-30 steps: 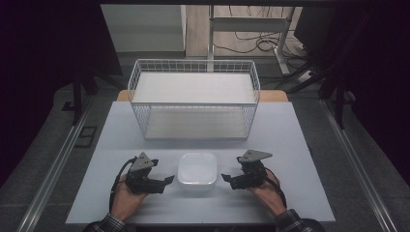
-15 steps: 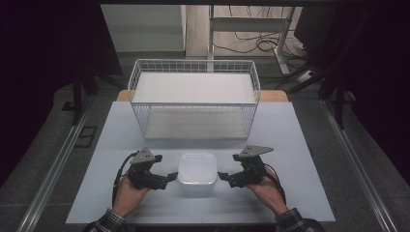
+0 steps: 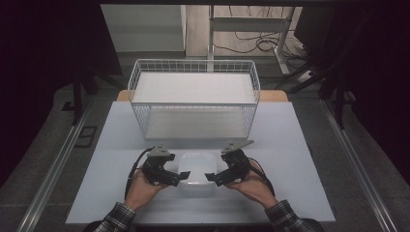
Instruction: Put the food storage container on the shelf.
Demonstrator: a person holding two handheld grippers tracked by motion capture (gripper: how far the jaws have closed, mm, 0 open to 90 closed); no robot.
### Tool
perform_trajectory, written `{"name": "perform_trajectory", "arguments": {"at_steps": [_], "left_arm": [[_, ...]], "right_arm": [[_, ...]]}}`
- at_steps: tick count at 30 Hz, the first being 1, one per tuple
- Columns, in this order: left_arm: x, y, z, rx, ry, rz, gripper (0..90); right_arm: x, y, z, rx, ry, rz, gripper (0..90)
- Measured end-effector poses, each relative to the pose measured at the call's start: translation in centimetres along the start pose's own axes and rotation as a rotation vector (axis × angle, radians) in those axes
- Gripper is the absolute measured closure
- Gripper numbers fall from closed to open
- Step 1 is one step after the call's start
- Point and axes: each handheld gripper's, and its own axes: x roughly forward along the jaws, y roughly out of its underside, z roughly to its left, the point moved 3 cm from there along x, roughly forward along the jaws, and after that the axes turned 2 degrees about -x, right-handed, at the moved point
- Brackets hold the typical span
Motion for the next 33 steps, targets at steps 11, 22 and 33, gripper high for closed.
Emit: {"name": "perform_trajectory", "arguments": {"at_steps": [11,22,33], "left_arm": [[-1.0,1.1,-1.5,-0.042,0.043,0.012,28.2],[-3.1,2.1,-1.9,-0.131,0.046,-0.031,62.0],[-2.9,1.9,-2.1,-0.125,-0.031,-0.087,79.8]], "right_arm": [[0.0,0.9,0.7,0.093,-0.054,0.048,20.4],[-2.6,1.4,1.2,0.166,-0.020,-0.020,62.0],[-3.0,1.7,0.9,0.155,0.091,-0.129,76.5]]}}
